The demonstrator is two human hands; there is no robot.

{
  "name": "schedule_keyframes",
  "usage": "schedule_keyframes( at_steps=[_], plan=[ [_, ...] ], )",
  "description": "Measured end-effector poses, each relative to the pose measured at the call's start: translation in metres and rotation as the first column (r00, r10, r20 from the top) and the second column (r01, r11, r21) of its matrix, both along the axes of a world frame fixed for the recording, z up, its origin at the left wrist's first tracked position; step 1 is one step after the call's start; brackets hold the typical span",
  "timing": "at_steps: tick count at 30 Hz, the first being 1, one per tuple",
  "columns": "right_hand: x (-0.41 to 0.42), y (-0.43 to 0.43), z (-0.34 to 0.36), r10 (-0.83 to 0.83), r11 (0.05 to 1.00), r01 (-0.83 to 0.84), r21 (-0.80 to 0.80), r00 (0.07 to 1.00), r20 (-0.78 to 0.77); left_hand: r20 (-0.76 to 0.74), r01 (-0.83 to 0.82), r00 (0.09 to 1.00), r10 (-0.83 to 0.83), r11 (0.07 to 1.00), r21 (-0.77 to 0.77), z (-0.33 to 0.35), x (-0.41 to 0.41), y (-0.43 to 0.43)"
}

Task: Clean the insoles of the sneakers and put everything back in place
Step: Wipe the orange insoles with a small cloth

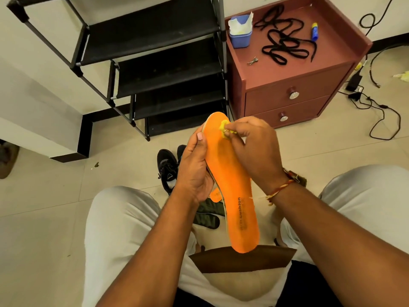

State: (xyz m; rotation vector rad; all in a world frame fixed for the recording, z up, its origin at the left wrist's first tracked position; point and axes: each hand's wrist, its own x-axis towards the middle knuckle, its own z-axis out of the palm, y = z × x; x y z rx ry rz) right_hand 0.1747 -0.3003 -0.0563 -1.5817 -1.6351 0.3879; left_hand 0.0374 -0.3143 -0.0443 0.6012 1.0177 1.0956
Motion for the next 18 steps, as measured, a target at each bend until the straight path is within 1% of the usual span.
schedule_keyframes(
  at_steps=[1,3,6,8,9,11,13,14,15,18],
  plan=[
    [0.002,0.001,-0.001,-0.032,0.999,0.032,-0.018,0.999,-0.012,-0.001,-0.004,1.0,0.004,1.0,-0.004,0.0,0.0,0.0],
    [-0.003,-0.006,0.001,-0.008,0.999,0.007,-0.032,1.0,-0.022,0.008,-0.006,1.0,0.006,1.0,-0.011,0.001,-0.001,0.001],
    [-0.025,-0.027,0.009,0.165,0.986,-0.165,-0.014,0.986,-0.007,0.043,-0.041,0.998,0.042,0.999,-0.027,0.004,-0.002,0.003],
    [-0.029,-0.03,0.011,0.227,0.974,-0.227,-0.003,0.974,0.02,0.057,-0.066,0.996,0.068,0.997,-0.03,0.004,-0.003,0.005],
    [-0.025,-0.027,0.01,0.214,0.977,-0.214,0.003,0.976,0.042,0.065,-0.072,0.995,0.073,0.997,-0.026,0.004,-0.003,0.006],
    [-0.012,-0.016,0.005,0.116,0.993,-0.117,0.005,0.99,0.078,0.073,-0.081,0.994,0.082,0.997,-0.011,0.004,-0.004,0.007],
    [0.001,-0.006,0.002,0.02,1.0,-0.019,-0.009,0.998,0.066,0.069,-0.105,0.992,0.105,0.994,0.002,0.004,-0.006,0.008],
    [0.003,-0.005,0.002,0.011,1.0,-0.01,-0.018,0.999,0.042,0.071,-0.116,0.991,0.116,0.993,0.006,0.004,-0.007,0.009],
    [-0.001,-0.009,0.003,0.036,0.999,-0.035,-0.024,0.999,0.024,0.08,-0.127,0.989,0.127,0.992,0.0,0.004,-0.008,0.01],
    [-0.028,-0.03,0.008,0.227,0.974,-0.227,-0.003,0.973,0.038,0.12,-0.174,0.977,0.178,0.984,-0.047,0.003,-0.008,0.013]
  ],
)
